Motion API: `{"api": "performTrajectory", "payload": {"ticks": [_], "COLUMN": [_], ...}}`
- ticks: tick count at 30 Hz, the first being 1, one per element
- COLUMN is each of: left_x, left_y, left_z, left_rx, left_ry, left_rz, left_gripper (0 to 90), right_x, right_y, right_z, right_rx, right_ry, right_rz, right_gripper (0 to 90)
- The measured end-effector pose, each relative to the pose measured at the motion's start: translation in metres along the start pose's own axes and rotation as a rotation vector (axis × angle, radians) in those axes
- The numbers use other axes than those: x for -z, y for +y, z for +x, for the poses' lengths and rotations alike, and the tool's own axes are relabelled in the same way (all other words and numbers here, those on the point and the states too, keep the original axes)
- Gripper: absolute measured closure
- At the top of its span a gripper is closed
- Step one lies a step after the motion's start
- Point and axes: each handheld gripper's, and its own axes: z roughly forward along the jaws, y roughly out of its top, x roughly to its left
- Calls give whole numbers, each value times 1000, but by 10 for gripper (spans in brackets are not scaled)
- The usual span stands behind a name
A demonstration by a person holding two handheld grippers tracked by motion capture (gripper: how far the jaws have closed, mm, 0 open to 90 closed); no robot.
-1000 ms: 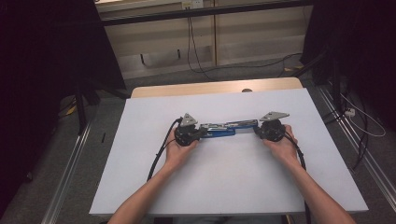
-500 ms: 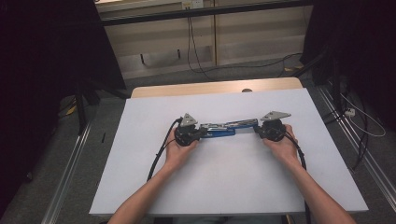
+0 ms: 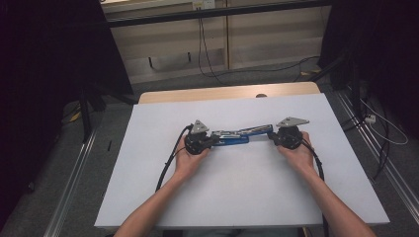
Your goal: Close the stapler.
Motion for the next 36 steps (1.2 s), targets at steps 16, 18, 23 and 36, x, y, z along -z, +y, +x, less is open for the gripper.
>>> {"api": "performTrajectory", "payload": {"ticks": [16, 18, 23, 36], "left_x": [0, 0, 0, 1], "left_y": [-1, -1, 0, 1], "left_z": [0, 0, 1, -8], "left_rx": [6, 5, 31, 17], "left_ry": [1, 2, -5, -33], "left_rz": [-5, -5, -2, 10], "left_gripper": [900, 900, 900, 852], "right_x": [0, 1, 3, 5], "right_y": [2, 2, 3, 3], "right_z": [3, 3, 3, 7], "right_rx": [8, 5, 0, -19], "right_ry": [-2, -2, 8, 35], "right_rz": [-38, -44, -66, -89], "right_gripper": [900, 900, 900, 838]}}
